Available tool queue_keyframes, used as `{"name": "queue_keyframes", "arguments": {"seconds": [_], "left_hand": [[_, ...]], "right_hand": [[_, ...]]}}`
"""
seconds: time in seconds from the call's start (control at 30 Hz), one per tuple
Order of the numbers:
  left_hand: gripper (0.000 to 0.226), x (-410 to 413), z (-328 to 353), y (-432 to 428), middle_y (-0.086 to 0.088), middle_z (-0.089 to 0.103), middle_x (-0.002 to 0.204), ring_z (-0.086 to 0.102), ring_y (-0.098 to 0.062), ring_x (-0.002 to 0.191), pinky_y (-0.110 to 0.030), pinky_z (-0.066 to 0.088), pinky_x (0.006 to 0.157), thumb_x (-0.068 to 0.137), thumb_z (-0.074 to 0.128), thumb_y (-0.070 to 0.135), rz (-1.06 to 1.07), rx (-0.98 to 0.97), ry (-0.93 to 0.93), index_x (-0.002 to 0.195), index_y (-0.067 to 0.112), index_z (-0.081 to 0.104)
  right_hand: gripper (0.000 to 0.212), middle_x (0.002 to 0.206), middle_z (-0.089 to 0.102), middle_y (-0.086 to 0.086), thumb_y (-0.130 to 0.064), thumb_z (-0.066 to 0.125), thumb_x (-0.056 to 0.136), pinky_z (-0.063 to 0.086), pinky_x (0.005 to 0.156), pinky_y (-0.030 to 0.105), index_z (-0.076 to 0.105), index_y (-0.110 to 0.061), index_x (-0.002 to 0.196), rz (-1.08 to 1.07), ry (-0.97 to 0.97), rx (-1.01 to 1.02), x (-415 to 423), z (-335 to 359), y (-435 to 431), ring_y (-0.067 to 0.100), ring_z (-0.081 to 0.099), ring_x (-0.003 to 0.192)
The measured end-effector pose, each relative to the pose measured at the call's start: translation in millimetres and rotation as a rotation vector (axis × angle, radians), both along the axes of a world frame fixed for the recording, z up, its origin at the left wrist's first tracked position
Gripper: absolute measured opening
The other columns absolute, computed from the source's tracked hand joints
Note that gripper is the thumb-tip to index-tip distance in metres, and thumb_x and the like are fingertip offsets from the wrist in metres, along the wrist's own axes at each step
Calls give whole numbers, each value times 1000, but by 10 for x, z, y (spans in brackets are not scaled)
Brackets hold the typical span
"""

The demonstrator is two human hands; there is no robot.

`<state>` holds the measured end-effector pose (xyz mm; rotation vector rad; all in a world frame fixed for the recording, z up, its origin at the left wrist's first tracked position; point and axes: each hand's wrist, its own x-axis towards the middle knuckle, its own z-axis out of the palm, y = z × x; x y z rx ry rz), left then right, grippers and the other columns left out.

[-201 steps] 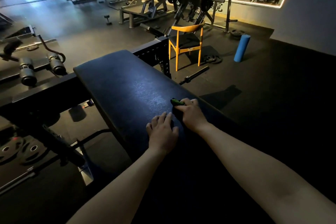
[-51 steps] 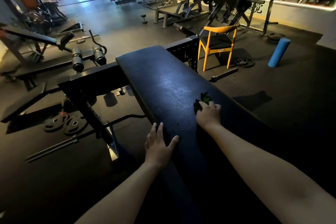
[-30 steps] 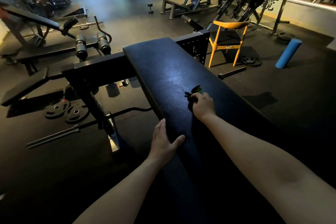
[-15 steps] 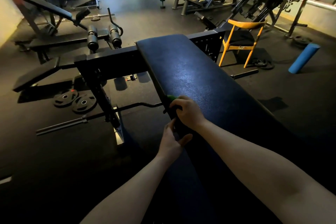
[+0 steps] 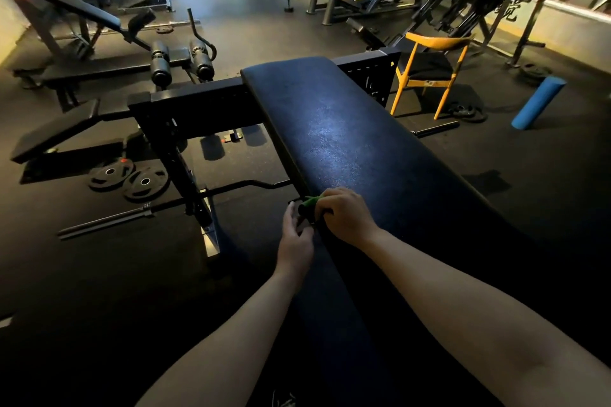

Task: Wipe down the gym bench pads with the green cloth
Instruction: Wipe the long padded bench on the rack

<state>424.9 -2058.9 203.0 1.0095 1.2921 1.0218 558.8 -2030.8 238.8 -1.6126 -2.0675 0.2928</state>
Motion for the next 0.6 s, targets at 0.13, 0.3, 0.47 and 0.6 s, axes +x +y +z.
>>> {"name": "queue_keyframes", "arguments": {"seconds": [0.13,0.3,0.47,0.6], "left_hand": [[47,141,92,-254,-2,54,141,49,-14,132,-28,33,115,100,46,5,-13,53,34,146,16,47],[47,247,-66,-578,-5,67,122,60,-19,117,-42,42,110,83,51,31,26,142,24,124,15,66],[34,210,56,-798,-8,66,124,60,-26,120,-37,47,105,95,55,30,-34,71,-113,128,23,60],[37,154,212,-642,-11,63,121,66,-22,104,-25,57,77,104,43,8,-18,-8,-218,138,21,46]], "right_hand": [[28,81,70,-7,-15,48,71,47,77,31,74,-24,67,-62,57,-43,105,50,-329,23,61,81],[26,75,69,-6,-20,49,68,48,75,33,74,-26,65,-132,90,-47,183,51,-722,21,61,77],[28,83,65,-10,-20,48,73,50,80,32,75,-24,78,-163,272,-111,93,66,-877,15,63,83],[35,111,63,-2,-7,54,84,48,96,37,66,-21,113,-73,406,-247,-120,55,-880,15,59,102]]}}
